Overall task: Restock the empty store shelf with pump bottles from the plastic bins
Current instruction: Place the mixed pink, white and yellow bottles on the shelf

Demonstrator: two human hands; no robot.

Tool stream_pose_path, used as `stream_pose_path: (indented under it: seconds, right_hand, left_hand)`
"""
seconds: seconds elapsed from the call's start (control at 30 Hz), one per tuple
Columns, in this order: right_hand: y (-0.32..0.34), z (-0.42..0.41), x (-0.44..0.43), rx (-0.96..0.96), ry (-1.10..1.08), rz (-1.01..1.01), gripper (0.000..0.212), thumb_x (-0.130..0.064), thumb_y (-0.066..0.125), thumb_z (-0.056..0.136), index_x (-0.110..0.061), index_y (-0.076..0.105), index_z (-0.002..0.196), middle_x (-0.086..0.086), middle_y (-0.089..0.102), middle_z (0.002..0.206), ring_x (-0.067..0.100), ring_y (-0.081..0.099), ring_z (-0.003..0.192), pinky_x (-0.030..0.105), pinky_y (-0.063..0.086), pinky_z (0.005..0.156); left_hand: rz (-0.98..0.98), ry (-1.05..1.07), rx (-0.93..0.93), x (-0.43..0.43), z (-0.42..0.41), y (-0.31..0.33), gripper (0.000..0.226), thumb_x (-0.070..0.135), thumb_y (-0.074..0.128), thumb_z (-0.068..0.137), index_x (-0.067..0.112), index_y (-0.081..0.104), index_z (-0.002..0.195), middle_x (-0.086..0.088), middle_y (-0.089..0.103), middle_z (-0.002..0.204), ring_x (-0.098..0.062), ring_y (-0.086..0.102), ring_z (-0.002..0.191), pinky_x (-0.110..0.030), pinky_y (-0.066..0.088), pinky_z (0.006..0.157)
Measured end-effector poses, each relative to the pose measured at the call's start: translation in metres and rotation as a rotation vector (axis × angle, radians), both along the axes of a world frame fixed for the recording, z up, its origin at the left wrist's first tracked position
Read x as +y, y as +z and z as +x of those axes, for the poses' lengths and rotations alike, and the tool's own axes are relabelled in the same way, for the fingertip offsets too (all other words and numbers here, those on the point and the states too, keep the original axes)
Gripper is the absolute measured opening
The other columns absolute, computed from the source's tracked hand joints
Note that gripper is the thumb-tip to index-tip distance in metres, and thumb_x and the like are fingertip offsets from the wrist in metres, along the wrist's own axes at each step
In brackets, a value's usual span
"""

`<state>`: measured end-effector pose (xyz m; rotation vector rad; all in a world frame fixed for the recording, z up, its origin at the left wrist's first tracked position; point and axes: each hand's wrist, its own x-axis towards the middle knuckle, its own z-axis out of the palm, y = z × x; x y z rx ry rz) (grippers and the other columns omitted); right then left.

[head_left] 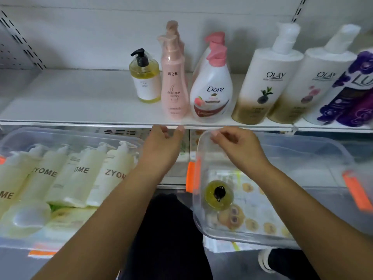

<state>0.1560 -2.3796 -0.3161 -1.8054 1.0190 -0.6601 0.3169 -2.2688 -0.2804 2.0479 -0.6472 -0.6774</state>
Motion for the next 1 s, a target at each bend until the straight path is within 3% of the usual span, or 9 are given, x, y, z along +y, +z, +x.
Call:
stream_pose_path:
  seconds: [0.1,0.2,0.27,0.37,0.5,0.67,0.83,1.0]
  right_hand:
    - [-0.008,-0.048,0.008,0.123,0.046,0.145,0.021,-0.038,0.073,0.091,-0.023,0.078,0.103,-0.009,0.077,0.096,0.005,0.071,0.094,0.03,0.057,0.09]
    - [-0.028,-0.081,0.013,0.393,0.229,0.238,0.048,-0.043,0.079,0.084,-0.029,0.065,0.128,-0.012,0.065,0.129,0.006,0.063,0.111,0.019,0.051,0.082]
    - [-0.04,-0.092,0.016,0.516,0.35,0.27,0.068,-0.042,0.083,0.081,-0.034,0.053,0.142,-0.014,0.05,0.148,0.013,0.055,0.127,0.022,0.047,0.092]
    - [-0.054,-0.093,0.018,0.581,0.454,0.245,0.089,-0.037,0.088,0.077,-0.035,0.04,0.152,-0.012,0.037,0.158,0.018,0.043,0.14,0.03,0.043,0.106]
    - [-0.062,-0.076,0.016,0.652,0.553,0.19,0.104,-0.038,0.092,0.071,-0.036,0.032,0.156,-0.007,0.034,0.16,0.02,0.041,0.141,0.035,0.04,0.112]
    - [-0.08,-0.06,0.005,0.741,0.604,0.179,0.108,-0.042,0.096,0.062,-0.041,0.033,0.15,-0.005,0.046,0.148,0.025,0.047,0.131,0.038,0.043,0.106]
    - [-0.09,-0.063,0.001,0.653,0.54,0.15,0.097,-0.041,0.098,0.056,-0.039,0.047,0.138,-0.009,0.055,0.133,0.02,0.054,0.118,0.029,0.045,0.092]
    - [-0.085,-0.07,-0.006,0.644,0.437,0.189,0.093,-0.05,0.095,0.054,-0.039,0.052,0.136,-0.01,0.052,0.135,0.017,0.055,0.116,0.031,0.05,0.09]
  left_hand:
    - [0.18,-0.153,0.005,0.008,-0.036,-0.016,0.071,0.06,0.051,0.092,0.009,0.041,0.141,-0.006,0.054,0.135,-0.025,0.053,0.12,-0.03,0.037,0.088]
    - [0.278,-0.244,0.0,0.013,-0.054,-0.033,0.061,0.056,0.052,0.094,0.006,0.051,0.129,-0.007,0.061,0.122,-0.026,0.06,0.106,-0.031,0.045,0.086]
    - [0.285,-0.294,-0.005,0.015,-0.055,-0.038,0.058,0.059,0.055,0.089,0.007,0.063,0.112,-0.005,0.069,0.108,-0.025,0.066,0.095,-0.035,0.051,0.086]
    - [0.225,-0.266,0.059,0.017,-0.052,-0.042,0.05,0.054,0.066,0.079,0.012,0.071,0.104,-0.01,0.073,0.094,-0.03,0.071,0.087,-0.048,0.058,0.083]
    - [0.184,-0.205,0.2,0.016,-0.053,-0.036,0.018,0.024,0.071,0.09,0.007,0.072,0.095,-0.019,0.073,0.094,-0.026,0.068,0.075,-0.047,0.059,0.082]
    - [0.188,-0.167,0.319,0.014,-0.05,-0.035,0.019,0.017,0.072,0.089,0.0,0.07,0.097,-0.023,0.072,0.098,-0.026,0.066,0.075,-0.054,0.057,0.086]
    - [0.194,-0.171,0.316,0.011,-0.05,-0.037,0.017,0.016,0.071,0.09,0.0,0.069,0.097,-0.023,0.071,0.101,-0.028,0.068,0.081,-0.053,0.057,0.086]
    - [0.182,-0.184,0.32,0.011,-0.048,-0.042,0.015,0.014,0.069,0.091,0.0,0.068,0.098,-0.023,0.071,0.101,-0.029,0.067,0.081,-0.057,0.056,0.087]
